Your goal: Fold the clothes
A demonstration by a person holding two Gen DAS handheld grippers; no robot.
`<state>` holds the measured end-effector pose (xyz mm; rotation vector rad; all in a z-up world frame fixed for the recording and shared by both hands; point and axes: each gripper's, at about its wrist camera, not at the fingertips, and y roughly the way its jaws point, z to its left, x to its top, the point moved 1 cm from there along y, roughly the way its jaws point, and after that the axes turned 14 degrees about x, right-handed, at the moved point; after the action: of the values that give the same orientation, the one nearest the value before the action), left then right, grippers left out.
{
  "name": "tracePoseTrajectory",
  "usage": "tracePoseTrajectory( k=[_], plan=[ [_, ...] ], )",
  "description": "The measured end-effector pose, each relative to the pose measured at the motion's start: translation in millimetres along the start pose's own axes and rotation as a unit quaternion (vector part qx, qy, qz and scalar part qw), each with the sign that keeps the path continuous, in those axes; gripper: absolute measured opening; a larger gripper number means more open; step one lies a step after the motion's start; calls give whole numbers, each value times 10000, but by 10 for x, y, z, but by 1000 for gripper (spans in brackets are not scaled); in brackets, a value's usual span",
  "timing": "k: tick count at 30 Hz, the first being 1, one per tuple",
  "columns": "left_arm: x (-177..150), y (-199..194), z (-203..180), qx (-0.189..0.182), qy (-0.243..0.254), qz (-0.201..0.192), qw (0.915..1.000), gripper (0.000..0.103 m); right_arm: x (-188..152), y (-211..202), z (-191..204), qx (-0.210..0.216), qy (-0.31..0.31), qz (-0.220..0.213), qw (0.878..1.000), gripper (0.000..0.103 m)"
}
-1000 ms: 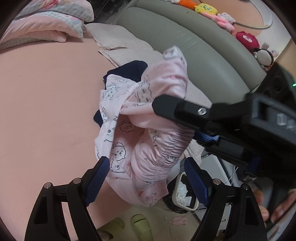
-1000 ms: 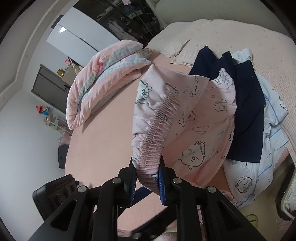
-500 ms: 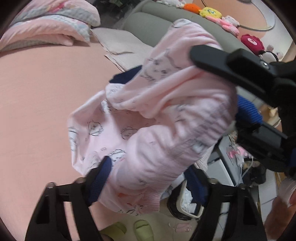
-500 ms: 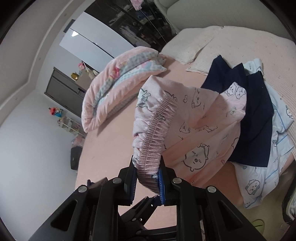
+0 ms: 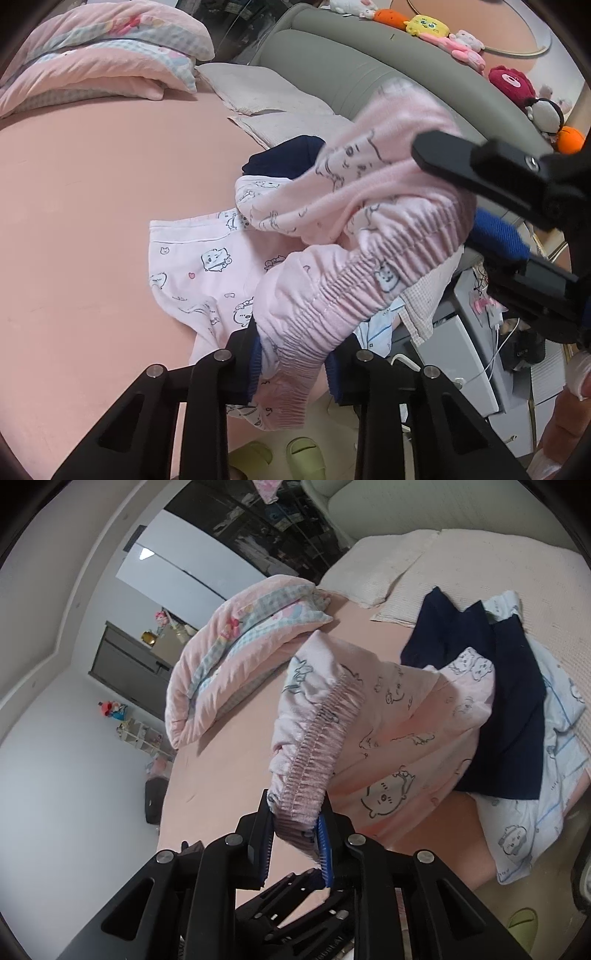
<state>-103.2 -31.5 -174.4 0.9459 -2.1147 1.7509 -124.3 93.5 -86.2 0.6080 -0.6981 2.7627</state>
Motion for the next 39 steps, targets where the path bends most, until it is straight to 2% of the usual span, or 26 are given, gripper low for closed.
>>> tracePoseTrajectory(
  k=[3, 4, 5, 8, 11, 20, 23, 25, 27, 28, 33, 39],
  plan=[
    [-16, 10, -42, -48, -12, 49, 10000, 23, 7, -92, -106, -161, 218, -140, 9995, 46],
    [-16, 24, -47, -51, -5, 60, 10000, 23, 8, -133, -151, -210, 300, -206, 9991, 58],
    [-15, 42, -59, -40, 20, 82, 10000, 23, 14, -175, -203, -312, 360, -264, 9985, 64],
    [-29, 70, -104, -54, 107, 119, 9999, 22, 62, -228, -381, -609, 534, -291, 9963, 65],
    [-46, 80, -142, -21, 190, 138, 9997, 22, 81, -245, -583, -700, 825, -243, 9938, 65],
    [-6, 56, -173, 134, 295, 132, 9994, 22, -186, -320, -1131, -1115, 1418, -172, 9834, 65],
    [40, 20, -179, 213, 389, 83, 9990, 22, -291, -342, -1226, -1702, 1074, -225, 9793, 65],
    [80, 2, -181, 257, 469, 64, 9985, 22, -351, -313, -1205, -2275, 529, -86, 9723, 65],
    [113, -2, -186, 288, 539, 99, 9981, 22, -422, -245, -1140, -2781, -170, 147, 9603, 65],
    [129, -5, -189, 303, 575, 116, 9978, 22, -459, -208, -1106, -2916, -464, 238, 9551, 65],
    [184, -83, -212, 327, 755, 42, 9966, 22, -603, -5, -1007, -3029, -1417, 573, 9407, 65],
    [227, -117, -155, 326, 744, 39, 9967, 22, -652, 251, -1052, -2987, -1638, 691, 9376, 65]
  ],
)
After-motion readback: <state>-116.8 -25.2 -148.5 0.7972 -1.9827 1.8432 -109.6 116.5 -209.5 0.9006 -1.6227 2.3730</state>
